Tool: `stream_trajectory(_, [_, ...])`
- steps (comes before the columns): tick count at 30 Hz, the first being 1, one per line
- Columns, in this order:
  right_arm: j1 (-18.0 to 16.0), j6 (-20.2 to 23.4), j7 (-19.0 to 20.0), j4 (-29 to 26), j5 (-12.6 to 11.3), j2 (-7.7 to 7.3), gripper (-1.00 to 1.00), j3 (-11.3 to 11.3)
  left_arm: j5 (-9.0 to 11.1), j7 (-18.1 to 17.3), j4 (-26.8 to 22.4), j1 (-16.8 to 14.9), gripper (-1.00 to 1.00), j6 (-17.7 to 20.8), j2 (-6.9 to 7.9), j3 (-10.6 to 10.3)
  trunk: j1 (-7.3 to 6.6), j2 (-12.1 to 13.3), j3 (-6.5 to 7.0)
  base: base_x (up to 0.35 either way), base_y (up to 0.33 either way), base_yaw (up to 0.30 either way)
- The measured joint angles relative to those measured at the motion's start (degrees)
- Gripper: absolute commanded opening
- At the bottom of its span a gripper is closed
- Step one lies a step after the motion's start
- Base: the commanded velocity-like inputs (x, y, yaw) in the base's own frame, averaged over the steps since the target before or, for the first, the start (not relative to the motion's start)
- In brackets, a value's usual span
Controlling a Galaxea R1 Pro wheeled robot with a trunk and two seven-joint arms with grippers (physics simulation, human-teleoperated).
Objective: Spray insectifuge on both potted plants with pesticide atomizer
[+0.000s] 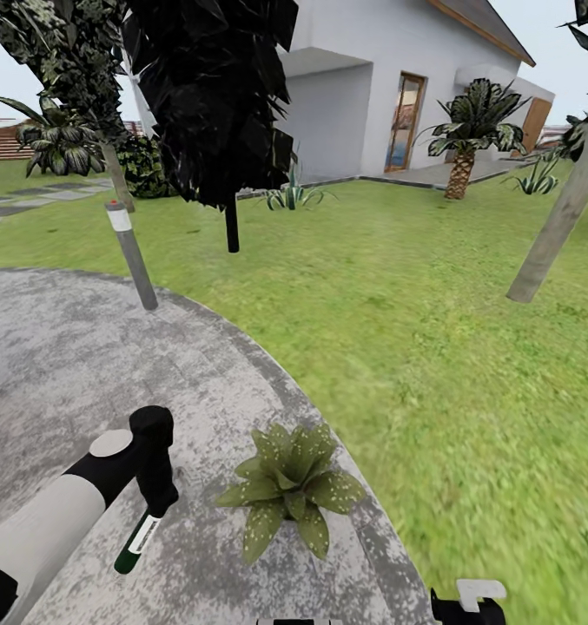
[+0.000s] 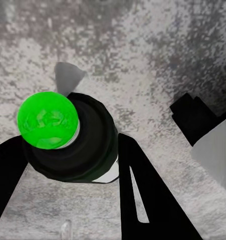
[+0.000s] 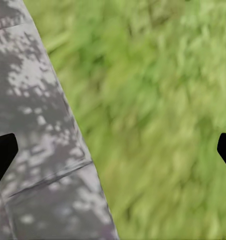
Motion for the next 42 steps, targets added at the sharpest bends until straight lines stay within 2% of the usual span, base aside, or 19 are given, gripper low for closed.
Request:
stream_trajectory(2, [0.0, 0.0, 0.01, 0.02, 0.0, -0.05, 1.0, 0.0, 0.06, 0.0, 0.01, 0.21, -1.0, -0.02, -0.14, 0.05, 0.01, 0.0, 0.0, 0.02, 0.012, 0.0])
stream_trajectory(5, [0.0, 0.0, 0.03, 0.08, 0.0, -0.07, 1.0, 0.01, 0.27, 0.01, -0.03, 2.36, -1.0, -0.3, -0.17, 0.13, 0.01, 0.0, -0.01, 0.005, 0.003, 0.0])
stream_trajectory(7, [0.0, 0.0, 0.03, 0.1, 0.0, -0.06, 1.0, 0.04, 0.65, 1.75, -0.06, 3.49, -1.0, -0.62, -0.13, 1.48, 0.01, 0.0, 0.0, 0.0, 0.0, 0.0])
stream_trajectory(8, [0.0, 0.0, 0.01, 0.13, 0.0, -0.04, 1.0, 0.04, 1.33, 2.55, -0.06, 3.6, -1.0, -1.01, -0.13, 2.2, 0.01, 0.0, 0.0, 0.0, 0.0, 0.0])
stream_trajectory(11, [0.0, 0.0, 0.05, 0.17, 0.06, 0.0, 1.0, 0.08, 6.49, 4.76, -0.07, 3.75, -1.0, -5.62, -0.25, 4.61, 0.01, 0.0, 0.0, 0.0, 0.0, 0.0])
stream_trajectory(12, [0.0, 0.0, 0.06, 0.17, 0.05, 0.01, 1.0, 0.09, 8.82, 6.05, -0.07, 3.76, -1.0, -7.67, -0.41, 5.21, 0.01, 0.0, 0.0, 0.0, 0.0, 0.0])
stream_trajectory(13, [0.0, 0.0, 0.07, 0.17, 0.06, 0.01, 1.0, 0.09, 10.0, 7.21, -0.07, 3.77, -1.0, -8.57, -0.57, 5.45, 0.01, 0.0, 0.0, 0.0, 0.0, 0.0])
stream_trajectory(16, [0.0, 0.0, 0.06, 0.18, 0.09, 0.01, 1.0, 0.09, 11.76, 10.78, -0.06, 3.78, -1.0, -9.95, -0.82, 5.72, 0.01, 0.0, 0.0, 0.0, 0.0, 0.0])
stream_trajectory(19, [0.0, 0.0, 0.04, 0.2, 0.09, -0.01, 1.0, 0.07, 11.91, 11.24, -0.06, 3.78, -1.0, -10.46, -0.63, 5.67, 0.01, 0.0, 0.0, 0.0, 0.0, 0.0])
stream_trajectory(22, [0.0, 0.0, 0.0, 0.26, 0.09, -0.03, 1.0, 0.09, 11.51, 11.14, -0.03, 3.73, -1.0, -10.56, -0.09, 5.63, 0.01, 0.0, 0.0, 0.0, 0.0, 0.0])
stream_trajectory(25, [0.0, 0.05, 0.04, 0.33, 0.15, -0.16, 1.0, 0.1, 11.41, 10.66, 0.0, 3.64, -1.0, -10.49, -0.29, 5.2, 0.01, 0.0, 0.0, 0.0, 0.0, 0.0])
stream_trajectory(28, [0.0, 0.08, 0.07, 0.19, 0.14, 0.06, 1.0, 0.21, 10.94, 7.61, -0.01, 3.01, -1.0, -10.36, -0.83, 4.91, 0.01, 0.0, 0.0, 0.0, 0.0, 0.0])
stream_trajectory(29, [0.0, 0.08, 0.07, 0.12, 0.12, 0.07, 1.0, 0.18, 10.23, 6.31, -0.05, 2.88, -1.0, -10.35, -0.94, 4.85, 0.01, 0.0, 0.0, 0.0, 0.0, 0.0])
stream_trajectory(30, [0.0, 0.08, 0.08, 0.0, 0.06, 0.09, 1.0, 0.08, 7.5, 3.83, -0.11, 2.74, -1.0, -10.32, -1.2, 4.5, 0.01, 0.0, 0.0, 0.0, 0.0, 0.0])
stream_trajectory(31, [0.0, 0.08, 0.08, -0.05, 0.04, 0.1, 1.0, 0.05, 3.58, 2.0, -0.14, 2.72, -1.0, -10.28, -1.3, 4.29, 0.01, 0.0, 0.0, 0.0, 0.0, 0.0])
stream_trajectory(32, [0.0, 0.08, 0.08, -0.07, 0.06, 0.1, 1.0, 0.1, 0.97, 1.03, -0.12, 2.99, -1.0, -10.33, -1.27, 4.33, 0.01, 0.0, 0.0, 0.0, 0.0, 0.0])
stream_trajectory(33, [0.0, 0.08, 0.08, -0.08, 0.07, 0.1, 1.0, 0.13, -0.31, 0.6, -0.1, 3.17, -1.0, -10.36, -1.2, 4.41, 0.01, 0.0, 0.0, 0.0, 0.0, 0.0])
stream_trajectory(37, [0.0, 0.08, 0.05, 0.14, 0.08, -0.38, 1.0, 0.16, -2.37, -0.04, 0.13, 3.56, -1.0, -10.08, -0.89, 4.84, 0.01, 0.0, 0.0, 0.022, 0.0, 0.0])
stream_trajectory(42, [0.0, 0.11, 0.0, 0.38, 0.09, -0.3, 1.0, 0.18, -2.19, -0.06, 0.0, 3.44, -1.0, -9.68, -1.28, 4.88, -0.02, 0.0, 0.0, 0.197, 0.066, 0.0])
